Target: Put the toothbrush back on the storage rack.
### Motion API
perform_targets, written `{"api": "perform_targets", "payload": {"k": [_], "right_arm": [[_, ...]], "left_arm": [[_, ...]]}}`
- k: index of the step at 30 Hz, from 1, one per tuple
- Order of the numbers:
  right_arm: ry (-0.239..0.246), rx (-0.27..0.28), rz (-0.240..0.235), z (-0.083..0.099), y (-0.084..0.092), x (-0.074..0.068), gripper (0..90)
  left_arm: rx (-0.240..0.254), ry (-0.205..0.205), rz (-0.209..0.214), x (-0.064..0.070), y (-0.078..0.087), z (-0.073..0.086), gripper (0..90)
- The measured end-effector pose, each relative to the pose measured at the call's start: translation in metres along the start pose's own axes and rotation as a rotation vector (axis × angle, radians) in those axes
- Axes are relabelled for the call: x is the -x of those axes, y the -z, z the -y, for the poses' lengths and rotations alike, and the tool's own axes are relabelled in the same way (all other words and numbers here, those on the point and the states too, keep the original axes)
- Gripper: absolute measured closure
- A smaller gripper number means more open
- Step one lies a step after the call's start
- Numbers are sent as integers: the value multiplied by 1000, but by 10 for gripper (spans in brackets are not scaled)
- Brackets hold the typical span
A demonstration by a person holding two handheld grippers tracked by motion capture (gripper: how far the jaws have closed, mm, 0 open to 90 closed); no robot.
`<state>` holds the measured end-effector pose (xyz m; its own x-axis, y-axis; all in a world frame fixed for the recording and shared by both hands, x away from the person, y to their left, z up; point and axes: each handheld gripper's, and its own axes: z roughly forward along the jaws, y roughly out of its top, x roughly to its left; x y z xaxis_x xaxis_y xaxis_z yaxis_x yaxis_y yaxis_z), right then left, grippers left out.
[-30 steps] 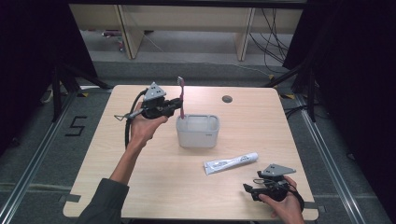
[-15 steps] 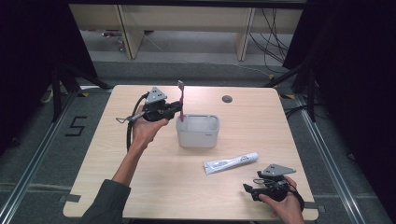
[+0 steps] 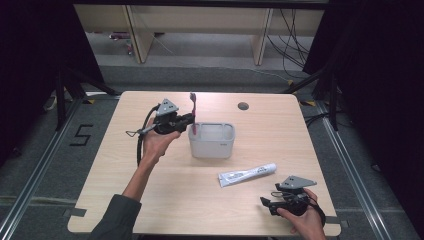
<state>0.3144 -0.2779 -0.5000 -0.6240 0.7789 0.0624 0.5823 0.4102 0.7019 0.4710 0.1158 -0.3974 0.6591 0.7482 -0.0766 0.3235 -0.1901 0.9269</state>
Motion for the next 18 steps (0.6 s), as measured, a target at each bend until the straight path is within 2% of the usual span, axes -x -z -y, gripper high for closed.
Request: {"api": "perform_targets", "payload": {"k": [5, 9, 15, 18], "right_arm": [[1, -1, -2, 0, 0, 0, 228], [-13, -10, -6, -1, 0, -1, 228], [-6, -9, -8, -1, 0, -1, 229], [14, -3, -2, 0, -1, 1, 228]], "left_arm": [[-19, 7, -9, -2, -5, 10, 821], [-15, 15, -10, -3, -6, 14, 821], [-31, 15, -17, -5, -10, 23, 821], [-34, 13, -20, -5, -11, 24, 821]]}}
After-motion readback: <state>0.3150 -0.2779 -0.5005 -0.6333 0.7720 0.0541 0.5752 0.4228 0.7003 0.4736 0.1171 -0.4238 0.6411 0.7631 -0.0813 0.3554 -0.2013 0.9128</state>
